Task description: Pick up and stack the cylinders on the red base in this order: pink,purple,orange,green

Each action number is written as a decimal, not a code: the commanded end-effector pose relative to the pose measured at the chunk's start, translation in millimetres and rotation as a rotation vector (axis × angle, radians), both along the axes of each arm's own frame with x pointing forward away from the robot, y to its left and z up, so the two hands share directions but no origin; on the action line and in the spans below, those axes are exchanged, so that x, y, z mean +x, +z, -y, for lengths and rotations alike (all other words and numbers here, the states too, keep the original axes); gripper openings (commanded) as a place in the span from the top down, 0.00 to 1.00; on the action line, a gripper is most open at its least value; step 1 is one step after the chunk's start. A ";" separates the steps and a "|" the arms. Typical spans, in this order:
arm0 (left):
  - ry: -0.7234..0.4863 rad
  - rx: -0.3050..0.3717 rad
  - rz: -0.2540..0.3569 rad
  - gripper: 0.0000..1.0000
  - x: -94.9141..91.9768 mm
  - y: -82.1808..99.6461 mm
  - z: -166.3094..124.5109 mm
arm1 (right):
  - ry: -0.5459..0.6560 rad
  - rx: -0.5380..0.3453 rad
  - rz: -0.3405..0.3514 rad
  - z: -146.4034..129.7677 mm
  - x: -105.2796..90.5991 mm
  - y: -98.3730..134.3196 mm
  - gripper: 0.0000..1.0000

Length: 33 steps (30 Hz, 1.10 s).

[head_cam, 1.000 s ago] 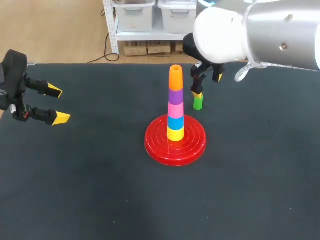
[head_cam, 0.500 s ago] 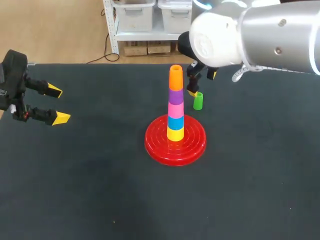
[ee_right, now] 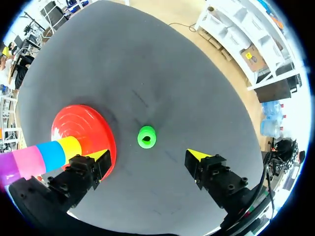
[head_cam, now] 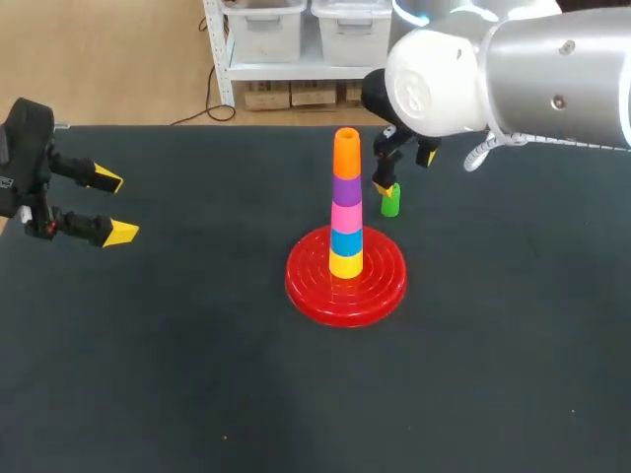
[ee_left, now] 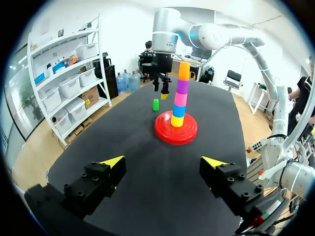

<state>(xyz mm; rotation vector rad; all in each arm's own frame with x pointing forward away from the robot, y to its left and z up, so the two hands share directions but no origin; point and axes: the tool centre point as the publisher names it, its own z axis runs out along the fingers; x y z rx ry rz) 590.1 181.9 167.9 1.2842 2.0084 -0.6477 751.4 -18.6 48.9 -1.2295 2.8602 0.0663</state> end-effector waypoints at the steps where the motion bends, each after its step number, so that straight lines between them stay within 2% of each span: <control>1: -0.001 -0.005 0.005 0.00 0.1 -2.0 -0.6 | -0.006 -0.004 -0.008 -3.5 1.9 -7.9 0.00; 6: -0.001 -0.005 0.005 0.00 0.1 -2.0 -0.6 | -0.017 -0.021 -0.022 -7.3 2.5 -17.0 0.00; 14: -0.001 -0.005 0.005 0.00 0.1 -2.0 -0.6 | -0.061 -0.029 -0.050 -9.4 15.6 -26.0 0.02; 16: -0.001 -0.005 0.005 0.00 0.1 -2.0 -0.6 | -0.065 -0.031 -0.053 -9.1 17.2 -27.2 0.15; 18: -0.001 -0.005 0.005 0.00 0.1 -2.0 -0.6 | -0.072 -0.031 -0.060 -9.0 19.2 -29.1 0.24; 20: -0.001 -0.005 0.005 0.00 0.1 -2.0 -0.6 | -0.079 -0.028 -0.067 -9.3 21.2 -30.5 0.39; 21: -0.001 -0.005 0.005 0.00 0.1 -2.0 -0.6 | -0.082 -0.028 -0.067 -9.5 22.0 -30.7 0.50; 27: -0.001 -0.005 0.005 0.00 0.1 -2.0 -0.6 | -0.078 -0.030 -0.070 -12.1 23.1 -31.3 0.56; 30: -0.001 -0.005 0.005 0.00 0.1 -2.0 -0.6 | -0.069 -0.038 -0.077 -14.6 22.6 -33.3 0.81; 31: -0.001 -0.005 0.005 0.00 0.1 -2.0 -0.6 | -0.064 -0.043 -0.081 -15.8 22.2 -33.6 1.00; 33: -0.001 -0.005 0.005 0.00 0.1 -2.0 -0.6 | -0.058 -0.035 -0.091 -18.5 21.5 -31.7 1.00</control>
